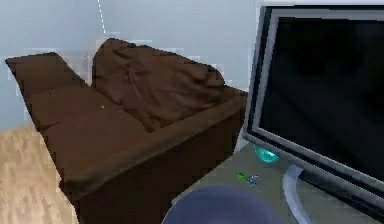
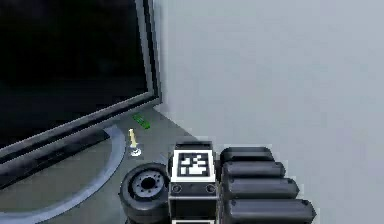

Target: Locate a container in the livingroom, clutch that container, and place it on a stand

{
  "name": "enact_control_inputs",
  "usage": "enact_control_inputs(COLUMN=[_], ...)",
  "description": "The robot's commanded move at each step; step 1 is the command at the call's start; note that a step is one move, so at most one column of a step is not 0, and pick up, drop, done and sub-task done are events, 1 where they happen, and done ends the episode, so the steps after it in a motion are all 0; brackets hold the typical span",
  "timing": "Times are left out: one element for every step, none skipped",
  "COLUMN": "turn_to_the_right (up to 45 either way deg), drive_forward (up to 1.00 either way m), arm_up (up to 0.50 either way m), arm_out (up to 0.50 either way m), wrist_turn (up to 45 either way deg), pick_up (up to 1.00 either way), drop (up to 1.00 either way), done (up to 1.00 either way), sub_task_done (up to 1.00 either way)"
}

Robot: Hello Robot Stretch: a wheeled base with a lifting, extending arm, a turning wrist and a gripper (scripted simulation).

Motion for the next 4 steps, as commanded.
enact_control_inputs(turn_to_the_right=[45.0, 45.0, 0.0, 0.0], drive_forward=[0.0, 0.0, 0.2, 0.0], arm_up=[0.0, 0.0, 0.0, 0.0], arm_out=[0.0, 0.0, 0.0, 0.0], wrist_turn=[0.0, 0.0, 0.0, 0.0], pick_up=[0.0, 0.0, 0.0, 0.0], drop=[0.0, 0.0, 0.0, 0.0], done=[0.0, 0.0, 0.0, 1.0], sub_task_done=[0.0, 0.0, 0.0, 0.0])
